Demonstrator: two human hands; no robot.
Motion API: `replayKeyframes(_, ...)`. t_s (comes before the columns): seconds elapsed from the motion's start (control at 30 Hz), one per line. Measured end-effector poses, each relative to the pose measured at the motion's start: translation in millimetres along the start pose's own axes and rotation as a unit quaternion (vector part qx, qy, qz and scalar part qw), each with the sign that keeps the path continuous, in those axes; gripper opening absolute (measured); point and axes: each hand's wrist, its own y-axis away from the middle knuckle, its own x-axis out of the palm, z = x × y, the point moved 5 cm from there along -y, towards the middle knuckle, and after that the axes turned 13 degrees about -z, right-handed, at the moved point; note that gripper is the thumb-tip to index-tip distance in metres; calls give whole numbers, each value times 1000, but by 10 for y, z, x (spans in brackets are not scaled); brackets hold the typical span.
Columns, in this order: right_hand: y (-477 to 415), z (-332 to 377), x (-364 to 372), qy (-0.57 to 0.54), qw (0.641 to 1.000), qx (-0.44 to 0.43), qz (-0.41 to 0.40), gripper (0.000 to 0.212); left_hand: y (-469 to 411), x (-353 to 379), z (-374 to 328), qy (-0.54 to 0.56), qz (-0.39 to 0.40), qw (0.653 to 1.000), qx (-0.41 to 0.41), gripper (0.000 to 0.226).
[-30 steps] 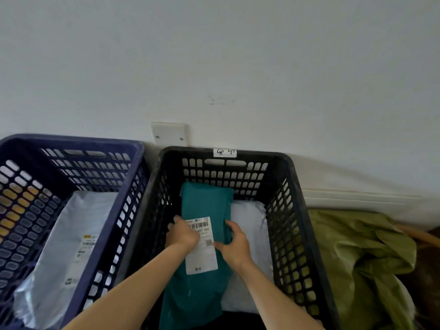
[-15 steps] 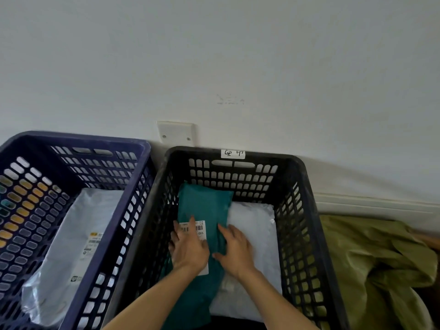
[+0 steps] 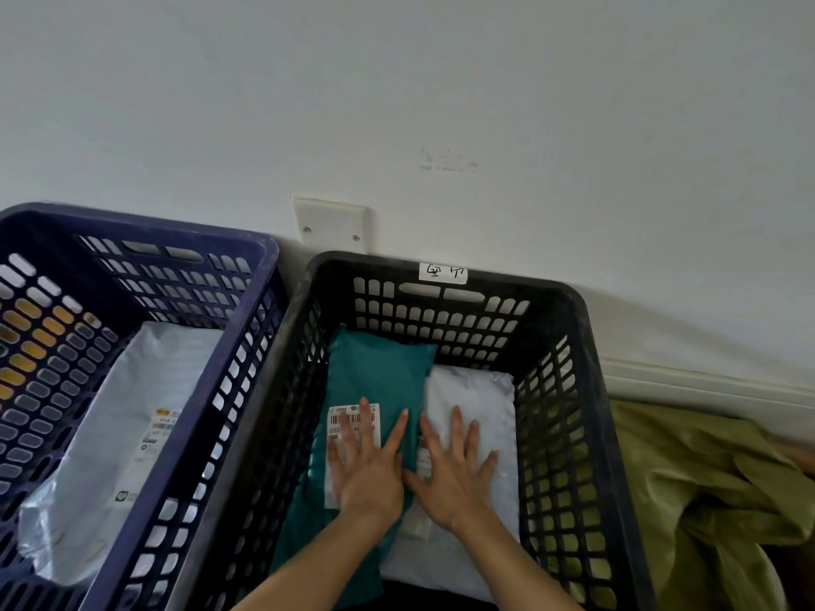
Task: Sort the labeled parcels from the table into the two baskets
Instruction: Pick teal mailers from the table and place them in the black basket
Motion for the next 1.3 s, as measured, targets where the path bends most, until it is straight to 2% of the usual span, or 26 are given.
replayKeyframes(0.37,-13,-50,41,-13,999,9,37,84,-45,42,13,-14,53,998,18,64)
replayKeyframes(0.63,237,17,-379,-103,994,41,-26,77,156,-256,64,-8,67,996,52,64)
replayKeyframes(0.77,414,124,-760,-160,982,24,-94,71,320,-660,94,37,7,997,68,69)
replayKeyframes(0.87,593,256,-1038,-228,963,4,-142,64,489,-1068,140,10,-63,992,105,79)
replayKeyframes(0.97,804,403,-1242,-263,949,-26,-174,60,744,-1466,226,-18,-139,981,133,79)
replayKeyframes(1.1,1098,698,-1464,-287,935,-66,-199,57,1149,-1921,482,-18,-199,975,101,79)
replayKeyframes(1.3,1521,1343,-1646,-292,918,-164,-212,53,1734,-2355,1112,4,-240,970,32,76)
